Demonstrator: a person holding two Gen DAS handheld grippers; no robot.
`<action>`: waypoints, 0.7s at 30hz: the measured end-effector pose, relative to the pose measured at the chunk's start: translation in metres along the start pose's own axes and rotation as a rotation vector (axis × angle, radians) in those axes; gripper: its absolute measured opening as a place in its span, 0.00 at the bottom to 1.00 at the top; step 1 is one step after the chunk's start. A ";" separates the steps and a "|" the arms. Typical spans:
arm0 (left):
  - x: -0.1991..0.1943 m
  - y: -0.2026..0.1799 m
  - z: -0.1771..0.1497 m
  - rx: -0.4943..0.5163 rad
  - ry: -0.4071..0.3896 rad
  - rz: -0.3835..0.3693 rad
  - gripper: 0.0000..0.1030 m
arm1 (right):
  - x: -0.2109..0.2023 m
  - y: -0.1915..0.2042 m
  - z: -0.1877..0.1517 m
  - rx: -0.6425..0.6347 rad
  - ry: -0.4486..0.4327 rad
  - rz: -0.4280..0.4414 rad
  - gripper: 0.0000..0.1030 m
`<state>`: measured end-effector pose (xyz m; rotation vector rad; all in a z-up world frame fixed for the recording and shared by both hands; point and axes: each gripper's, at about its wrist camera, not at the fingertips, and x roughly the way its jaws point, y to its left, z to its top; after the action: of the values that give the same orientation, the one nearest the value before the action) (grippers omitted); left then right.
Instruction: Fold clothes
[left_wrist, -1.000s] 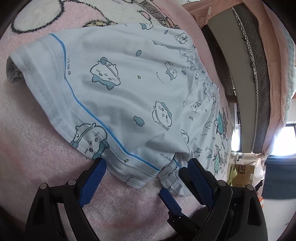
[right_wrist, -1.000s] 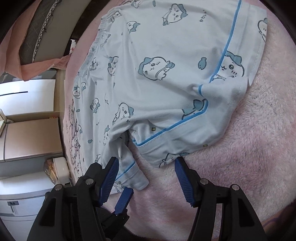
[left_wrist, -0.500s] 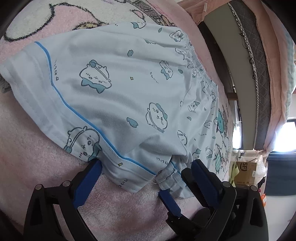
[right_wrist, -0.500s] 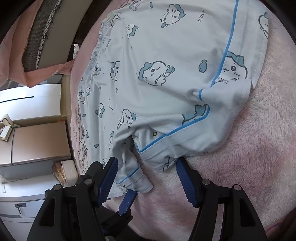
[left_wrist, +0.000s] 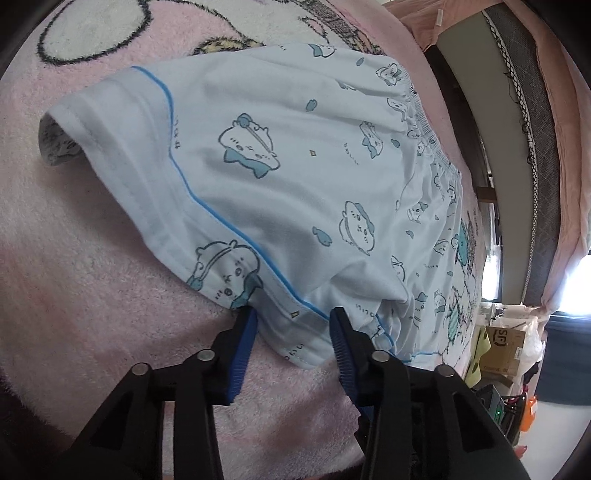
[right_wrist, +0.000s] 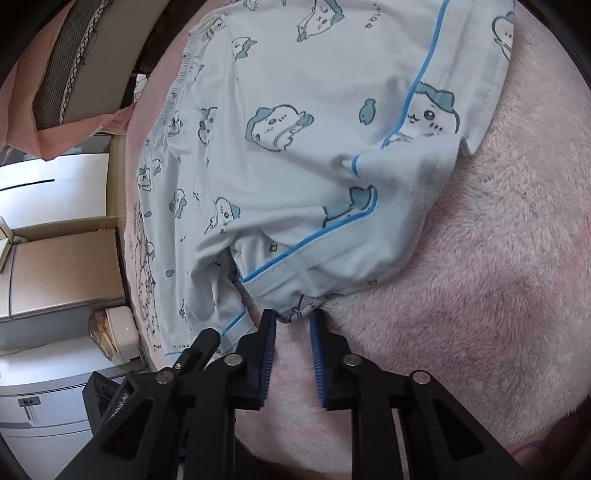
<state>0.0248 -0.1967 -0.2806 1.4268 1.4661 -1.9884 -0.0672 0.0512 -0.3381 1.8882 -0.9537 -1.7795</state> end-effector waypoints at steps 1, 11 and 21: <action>0.000 0.000 -0.001 0.004 0.006 0.003 0.33 | 0.000 -0.001 0.000 0.002 0.003 0.003 0.12; 0.002 0.001 -0.009 0.005 0.102 -0.047 0.31 | 0.008 0.008 -0.007 -0.025 0.093 0.078 0.11; -0.032 -0.003 0.005 0.063 0.088 -0.015 0.46 | 0.016 0.025 -0.012 -0.102 0.080 0.013 0.37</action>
<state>0.0347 -0.2097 -0.2524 1.5523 1.4659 -2.0218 -0.0616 0.0199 -0.3312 1.8704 -0.8289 -1.6978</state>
